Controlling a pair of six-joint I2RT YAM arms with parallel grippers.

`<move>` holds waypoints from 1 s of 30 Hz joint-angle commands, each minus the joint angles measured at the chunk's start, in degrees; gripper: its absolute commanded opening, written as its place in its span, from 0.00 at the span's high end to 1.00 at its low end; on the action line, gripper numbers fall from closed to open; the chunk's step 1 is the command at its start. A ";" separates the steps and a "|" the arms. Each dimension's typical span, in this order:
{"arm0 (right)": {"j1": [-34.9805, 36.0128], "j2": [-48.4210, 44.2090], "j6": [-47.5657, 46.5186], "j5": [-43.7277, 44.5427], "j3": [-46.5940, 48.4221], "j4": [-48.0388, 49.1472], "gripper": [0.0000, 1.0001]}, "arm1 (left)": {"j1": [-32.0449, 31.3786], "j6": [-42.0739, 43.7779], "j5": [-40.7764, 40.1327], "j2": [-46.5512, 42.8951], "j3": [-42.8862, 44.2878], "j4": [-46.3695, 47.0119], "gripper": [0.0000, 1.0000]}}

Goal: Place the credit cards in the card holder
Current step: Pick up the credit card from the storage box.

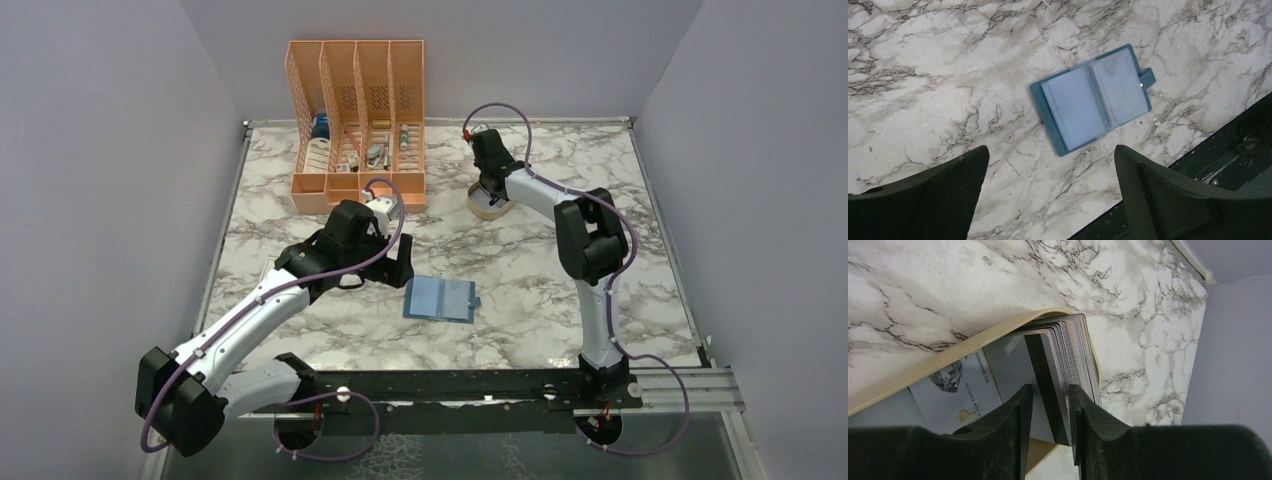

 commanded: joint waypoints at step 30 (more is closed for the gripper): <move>-0.23 -10.61 8.43 -11.10 -2.41 -4.45 0.99 | 0.60 0.46 2.07 0.62 -1.22 0.63 0.05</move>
